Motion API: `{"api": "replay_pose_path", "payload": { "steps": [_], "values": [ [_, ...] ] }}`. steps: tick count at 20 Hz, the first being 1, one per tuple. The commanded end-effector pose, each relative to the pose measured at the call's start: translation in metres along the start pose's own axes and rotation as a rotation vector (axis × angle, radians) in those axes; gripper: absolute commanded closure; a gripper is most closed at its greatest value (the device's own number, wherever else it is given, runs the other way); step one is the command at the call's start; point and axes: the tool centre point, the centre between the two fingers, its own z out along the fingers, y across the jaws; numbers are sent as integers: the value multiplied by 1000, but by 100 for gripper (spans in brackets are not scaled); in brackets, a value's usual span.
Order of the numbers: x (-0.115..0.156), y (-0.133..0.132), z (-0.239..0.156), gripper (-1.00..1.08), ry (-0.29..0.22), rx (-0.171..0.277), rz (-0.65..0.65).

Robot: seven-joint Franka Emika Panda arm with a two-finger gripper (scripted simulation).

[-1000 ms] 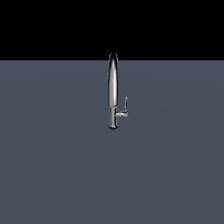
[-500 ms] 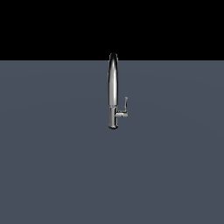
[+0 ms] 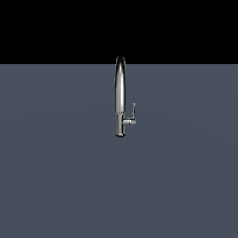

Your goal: Turn on the faucet by rotating a designated handle.

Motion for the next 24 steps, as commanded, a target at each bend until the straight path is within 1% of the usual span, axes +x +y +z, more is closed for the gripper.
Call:
{"api": "replay_pose_path", "payload": {
  "steps": [1, 13, 24],
  "values": [
    [15, -1, 3, 108, -35, 34, 35],
    [87, 2, 27, 108, -209, 203, 207],
    [151, 11, 63, 108, -379, 370, 373]
  ]
}}
